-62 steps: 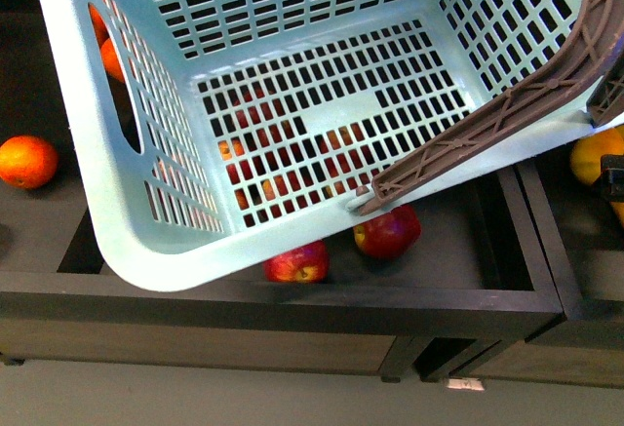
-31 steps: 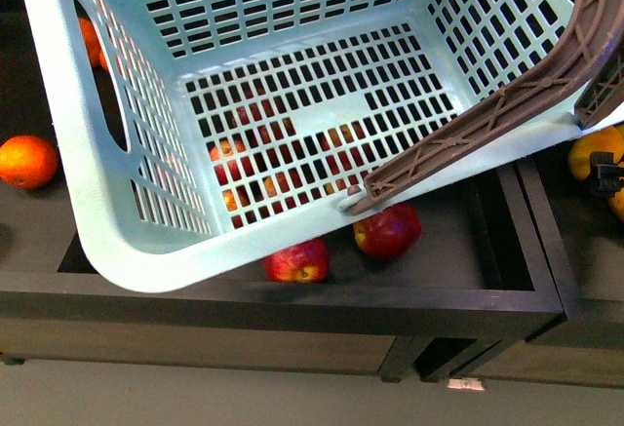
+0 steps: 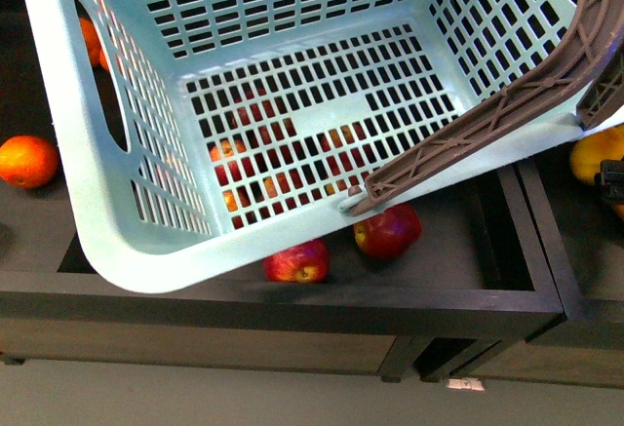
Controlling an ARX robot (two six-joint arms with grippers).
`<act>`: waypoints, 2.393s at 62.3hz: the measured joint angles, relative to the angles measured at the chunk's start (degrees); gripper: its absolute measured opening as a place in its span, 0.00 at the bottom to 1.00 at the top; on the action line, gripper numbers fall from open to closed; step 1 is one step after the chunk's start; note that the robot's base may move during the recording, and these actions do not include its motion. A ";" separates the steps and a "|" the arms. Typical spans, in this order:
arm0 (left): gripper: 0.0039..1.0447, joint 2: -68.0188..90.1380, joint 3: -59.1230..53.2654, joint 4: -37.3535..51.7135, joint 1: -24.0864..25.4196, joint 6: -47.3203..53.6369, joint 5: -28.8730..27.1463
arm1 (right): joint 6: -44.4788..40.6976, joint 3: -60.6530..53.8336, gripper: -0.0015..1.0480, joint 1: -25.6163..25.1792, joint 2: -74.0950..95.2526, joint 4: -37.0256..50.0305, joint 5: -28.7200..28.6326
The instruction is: Pick mango and avocado into basket
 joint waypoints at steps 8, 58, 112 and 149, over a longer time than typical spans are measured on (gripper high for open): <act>0.28 0.00 0.00 0.00 -0.02 -0.02 0.04 | 0.07 -1.11 0.52 -0.55 -0.13 0.61 -0.04; 0.28 0.00 0.00 0.00 0.00 0.00 0.00 | 8.66 -45.55 0.52 -3.04 -52.98 19.56 -21.40; 0.28 0.00 0.00 0.00 0.00 0.00 0.00 | 16.57 -47.12 0.52 25.81 -69.07 19.06 -13.64; 0.27 0.11 0.00 -0.02 -0.04 0.48 0.13 | 16.74 -50.12 0.91 27.23 -72.19 18.84 -12.07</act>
